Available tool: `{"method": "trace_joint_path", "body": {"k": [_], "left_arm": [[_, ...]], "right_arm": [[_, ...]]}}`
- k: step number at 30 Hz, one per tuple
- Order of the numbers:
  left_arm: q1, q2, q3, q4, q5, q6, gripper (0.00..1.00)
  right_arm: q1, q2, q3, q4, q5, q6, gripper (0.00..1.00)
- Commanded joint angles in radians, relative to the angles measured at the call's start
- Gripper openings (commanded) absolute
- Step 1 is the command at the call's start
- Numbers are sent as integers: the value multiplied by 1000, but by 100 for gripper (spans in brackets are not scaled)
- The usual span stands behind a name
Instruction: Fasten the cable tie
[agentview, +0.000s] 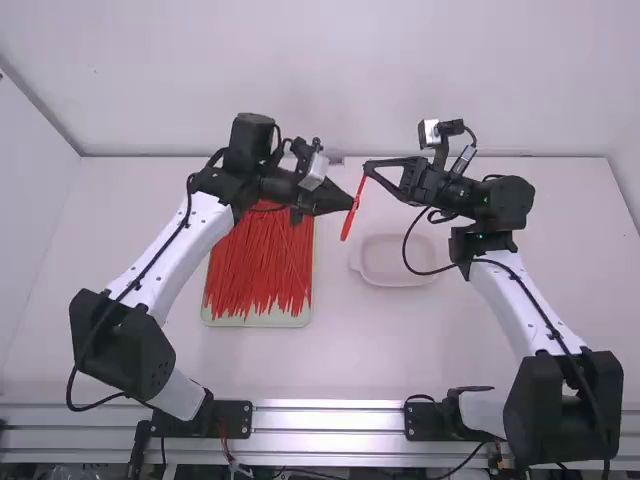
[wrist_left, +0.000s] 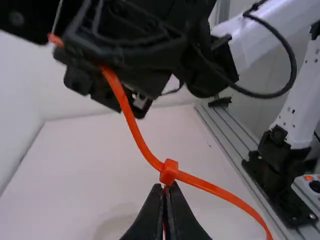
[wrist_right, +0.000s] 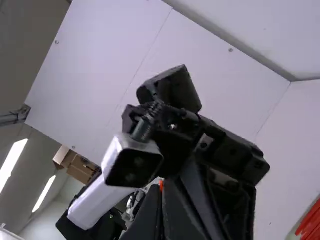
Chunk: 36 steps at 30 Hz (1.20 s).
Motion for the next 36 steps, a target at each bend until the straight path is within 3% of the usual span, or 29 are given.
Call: {"method": "trace_joint_path", "body": {"k": [1, 16, 28, 36], "left_arm": [[-3, 3, -13, -71, -74, 122, 2], [-3, 3, -28, -424, -201, 303, 2], [-3, 3, -158, -396, -190, 300, 2], [-3, 3, -157, -354, -125, 299, 2]], "right_arm": [[-15, -20, 21, 26, 68, 19, 0], [-47, -20, 21, 127, 110, 78, 0], [-103, -28, 21, 204, 112, 138, 0], [-85, -28, 21, 197, 110, 129, 0]]}}
